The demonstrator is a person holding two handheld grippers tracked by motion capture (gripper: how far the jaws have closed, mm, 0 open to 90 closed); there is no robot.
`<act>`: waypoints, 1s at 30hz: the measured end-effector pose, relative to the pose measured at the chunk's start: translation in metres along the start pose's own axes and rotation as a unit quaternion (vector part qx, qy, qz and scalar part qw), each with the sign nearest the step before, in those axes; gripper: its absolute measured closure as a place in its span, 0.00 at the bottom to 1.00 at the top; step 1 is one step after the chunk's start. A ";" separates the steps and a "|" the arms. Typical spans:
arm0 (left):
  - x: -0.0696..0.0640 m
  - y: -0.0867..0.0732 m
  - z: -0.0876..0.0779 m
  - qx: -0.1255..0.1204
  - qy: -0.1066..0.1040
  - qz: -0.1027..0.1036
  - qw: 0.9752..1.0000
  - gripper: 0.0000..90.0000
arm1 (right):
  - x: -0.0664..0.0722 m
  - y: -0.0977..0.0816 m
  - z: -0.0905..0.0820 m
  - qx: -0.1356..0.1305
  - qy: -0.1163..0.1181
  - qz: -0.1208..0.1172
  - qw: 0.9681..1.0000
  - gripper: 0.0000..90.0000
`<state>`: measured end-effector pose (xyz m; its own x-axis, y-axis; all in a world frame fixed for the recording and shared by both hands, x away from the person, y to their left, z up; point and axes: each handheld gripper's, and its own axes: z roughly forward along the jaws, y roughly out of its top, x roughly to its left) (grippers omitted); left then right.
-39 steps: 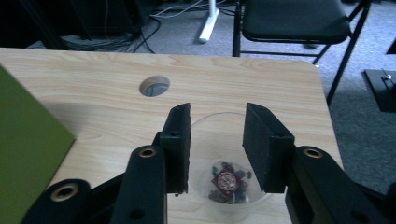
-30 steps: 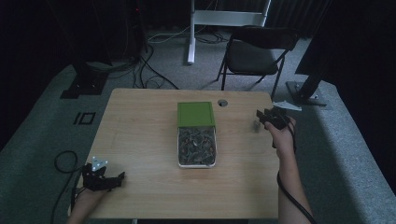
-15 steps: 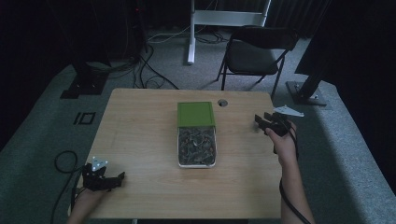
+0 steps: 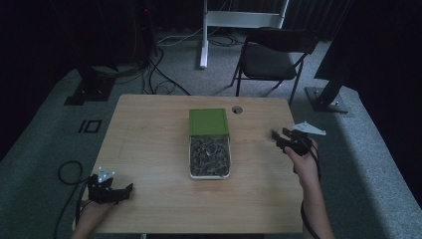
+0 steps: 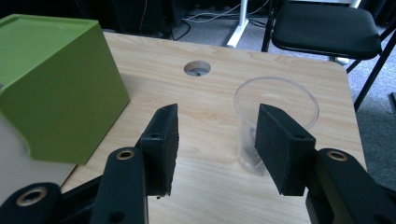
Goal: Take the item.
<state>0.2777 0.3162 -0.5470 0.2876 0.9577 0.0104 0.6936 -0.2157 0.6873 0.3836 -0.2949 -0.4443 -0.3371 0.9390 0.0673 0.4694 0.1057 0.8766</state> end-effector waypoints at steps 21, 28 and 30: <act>0.000 0.000 0.000 0.000 0.000 0.000 1.000 0.02 | 0.003 -0.047 -0.007 0.018 -0.005 -0.004 1.000 0.46; 0.000 0.000 0.000 0.000 0.000 0.000 1.000 0.02 | 0.001 -0.063 -0.005 0.031 -0.003 -0.002 1.000 0.41; 0.000 0.000 0.000 0.000 0.000 0.000 1.000 0.02 | 0.002 -0.068 -0.003 0.037 -0.003 -0.002 0.999 0.40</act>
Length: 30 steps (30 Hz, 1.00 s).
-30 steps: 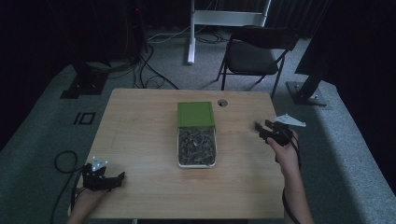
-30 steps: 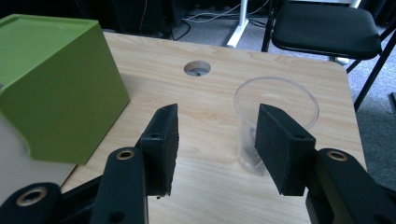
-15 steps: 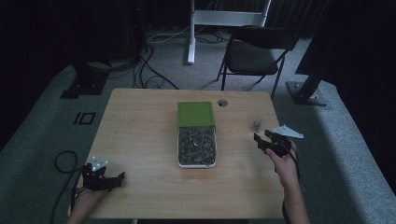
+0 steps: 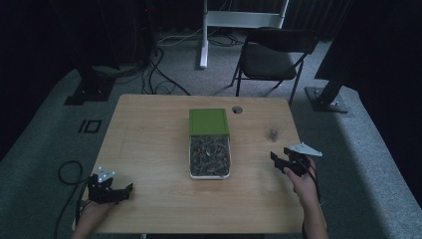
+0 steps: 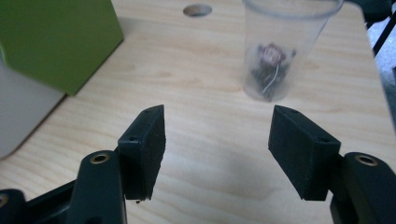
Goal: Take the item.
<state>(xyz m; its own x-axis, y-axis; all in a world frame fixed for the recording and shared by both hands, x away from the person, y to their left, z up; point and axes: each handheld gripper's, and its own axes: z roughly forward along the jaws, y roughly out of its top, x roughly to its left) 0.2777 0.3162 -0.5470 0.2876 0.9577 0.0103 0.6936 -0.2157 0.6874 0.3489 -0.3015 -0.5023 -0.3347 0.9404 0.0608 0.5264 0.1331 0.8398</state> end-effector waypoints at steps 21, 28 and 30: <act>0.000 0.000 0.000 -0.001 0.000 0.000 1.000 0.02 | 0.002 -0.044 0.008 0.031 0.012 0.004 0.999 0.23; 0.000 0.000 0.000 0.000 0.000 0.001 1.000 0.02 | 0.005 -0.051 0.007 0.041 0.015 -0.002 0.999 0.21; 0.000 0.000 0.000 0.000 0.000 0.001 1.000 0.02 | 0.006 -0.052 0.005 0.044 0.018 -0.002 0.999 0.20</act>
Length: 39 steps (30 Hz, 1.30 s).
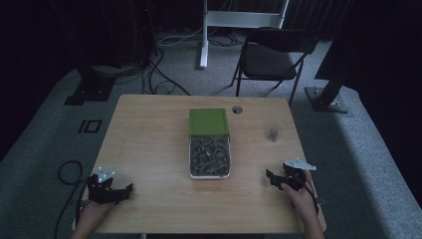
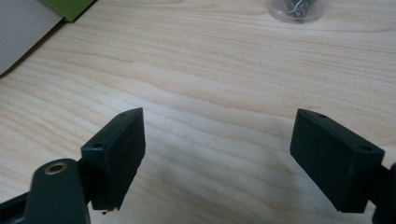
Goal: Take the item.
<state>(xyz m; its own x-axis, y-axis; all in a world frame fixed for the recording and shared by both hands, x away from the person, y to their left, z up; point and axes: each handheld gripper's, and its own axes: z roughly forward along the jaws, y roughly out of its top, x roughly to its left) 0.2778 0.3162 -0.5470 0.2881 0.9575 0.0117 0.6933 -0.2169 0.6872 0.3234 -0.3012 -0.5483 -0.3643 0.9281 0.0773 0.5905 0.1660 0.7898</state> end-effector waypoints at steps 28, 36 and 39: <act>0.000 0.000 0.000 0.000 0.000 0.000 1.000 0.02 | 0.018 -0.019 -0.017 0.053 0.034 -0.078 0.995 0.14; 0.000 -0.001 -0.001 0.000 0.008 -0.008 1.000 0.02 | 0.018 -0.019 -0.017 0.053 0.034 -0.076 0.995 0.13; 0.000 -0.001 -0.001 0.000 0.023 -0.025 0.999 0.02 | 0.018 -0.019 -0.017 0.053 0.034 -0.076 0.995 0.13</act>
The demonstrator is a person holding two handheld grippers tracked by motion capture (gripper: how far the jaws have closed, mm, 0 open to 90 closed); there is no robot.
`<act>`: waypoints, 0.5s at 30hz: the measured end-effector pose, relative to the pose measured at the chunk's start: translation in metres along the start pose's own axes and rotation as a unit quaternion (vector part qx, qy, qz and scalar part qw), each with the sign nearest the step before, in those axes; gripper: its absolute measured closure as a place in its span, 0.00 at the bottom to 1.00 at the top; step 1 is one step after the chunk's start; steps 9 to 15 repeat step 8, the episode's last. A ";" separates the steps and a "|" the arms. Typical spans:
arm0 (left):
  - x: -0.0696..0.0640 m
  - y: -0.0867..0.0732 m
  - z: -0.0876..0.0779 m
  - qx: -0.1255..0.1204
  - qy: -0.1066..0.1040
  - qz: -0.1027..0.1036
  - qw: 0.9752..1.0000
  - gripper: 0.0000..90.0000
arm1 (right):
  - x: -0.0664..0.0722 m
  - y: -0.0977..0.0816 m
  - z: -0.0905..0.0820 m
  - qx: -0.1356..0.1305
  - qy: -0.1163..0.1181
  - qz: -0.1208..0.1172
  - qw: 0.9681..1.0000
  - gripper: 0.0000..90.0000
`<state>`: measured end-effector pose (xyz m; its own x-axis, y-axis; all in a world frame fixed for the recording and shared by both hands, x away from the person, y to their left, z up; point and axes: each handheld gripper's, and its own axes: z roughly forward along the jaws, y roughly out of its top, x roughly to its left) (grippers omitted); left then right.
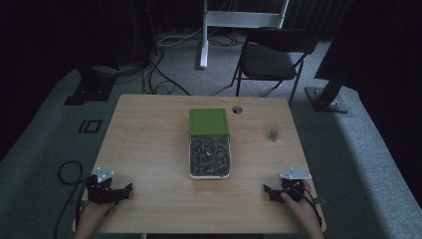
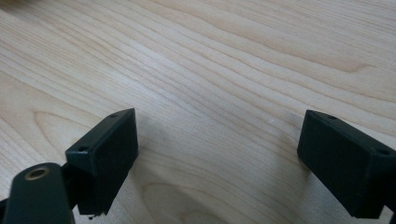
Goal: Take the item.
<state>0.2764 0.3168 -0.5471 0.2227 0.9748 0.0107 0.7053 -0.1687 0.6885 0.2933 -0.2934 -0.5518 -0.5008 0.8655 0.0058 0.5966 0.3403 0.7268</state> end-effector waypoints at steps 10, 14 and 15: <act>0.001 0.000 -0.001 0.000 0.012 -0.013 1.000 0.02 | 0.000 0.000 0.000 0.000 0.000 0.000 1.000 0.13; 0.001 0.000 -0.001 0.000 0.012 -0.013 1.000 0.02 | 0.000 0.000 0.000 0.000 0.000 0.000 1.000 0.13; 0.001 0.000 -0.001 0.000 0.012 -0.013 1.000 0.02 | 0.000 0.000 0.000 0.000 0.000 0.000 1.000 0.13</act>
